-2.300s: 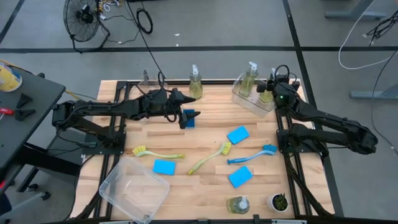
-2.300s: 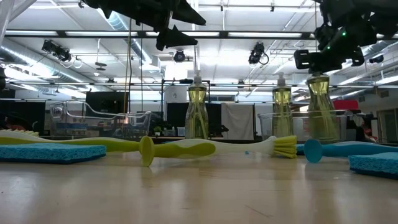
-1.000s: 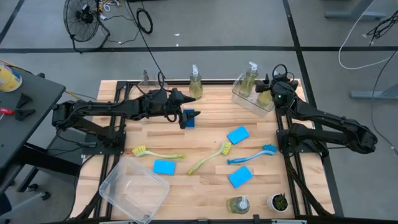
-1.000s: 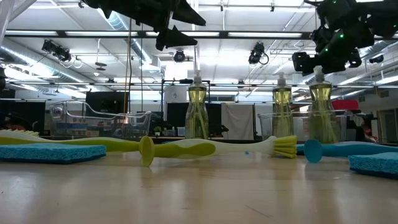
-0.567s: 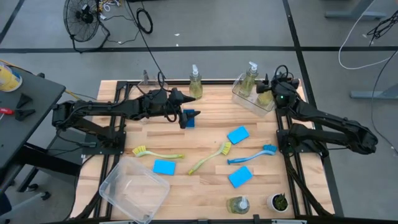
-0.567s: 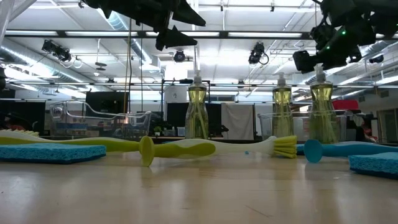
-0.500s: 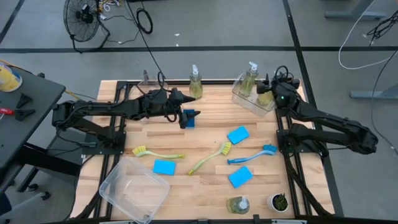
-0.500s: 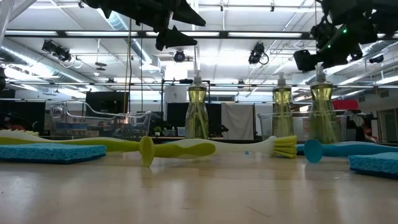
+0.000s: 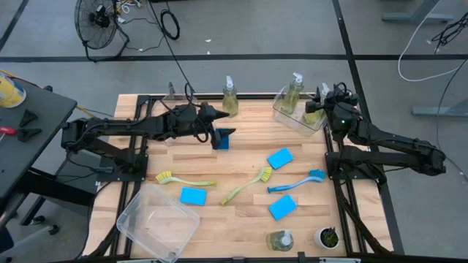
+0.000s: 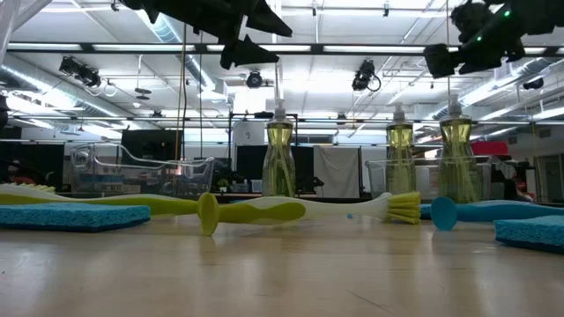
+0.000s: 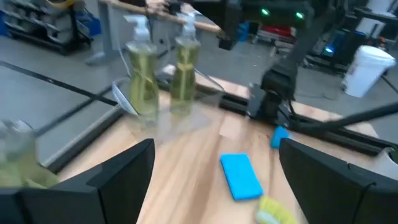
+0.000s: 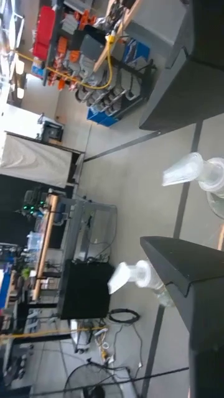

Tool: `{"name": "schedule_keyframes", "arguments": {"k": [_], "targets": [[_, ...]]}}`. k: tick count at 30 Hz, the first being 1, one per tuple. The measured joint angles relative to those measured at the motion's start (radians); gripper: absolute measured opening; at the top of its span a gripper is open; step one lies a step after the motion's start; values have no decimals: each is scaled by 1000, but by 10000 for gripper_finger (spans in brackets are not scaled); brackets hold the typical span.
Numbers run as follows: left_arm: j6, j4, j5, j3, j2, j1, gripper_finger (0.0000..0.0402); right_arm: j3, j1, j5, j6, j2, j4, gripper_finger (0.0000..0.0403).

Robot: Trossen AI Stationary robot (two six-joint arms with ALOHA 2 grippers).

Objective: Pick & Place Kitchen Sink Supplies
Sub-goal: Put the yellow dish soap bottle into the right transparent bin

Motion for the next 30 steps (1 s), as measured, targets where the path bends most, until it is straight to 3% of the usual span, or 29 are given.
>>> {"name": "schedule_keyframes", "arguments": {"k": [6, 10, 16, 22, 30], "targets": [[76, 2, -102, 48, 0, 11, 346, 53, 100, 18, -28, -18, 0, 292], [97, -6, -105, 63, 0, 53, 346, 82, 169, -55, -50, -18, 1, 292], [98, -19, -31, 64, 8, 157, 346, 90, 270, -160, -42, -16, 1, 292], [166, -53, -16, 64, 32, 243, 346, 90, 353, -185, 60, 1, 10, 292], [206, -32, 34, 64, 129, 281, 346, 91, 427, -297, 91, 66, 80, 292]]}}
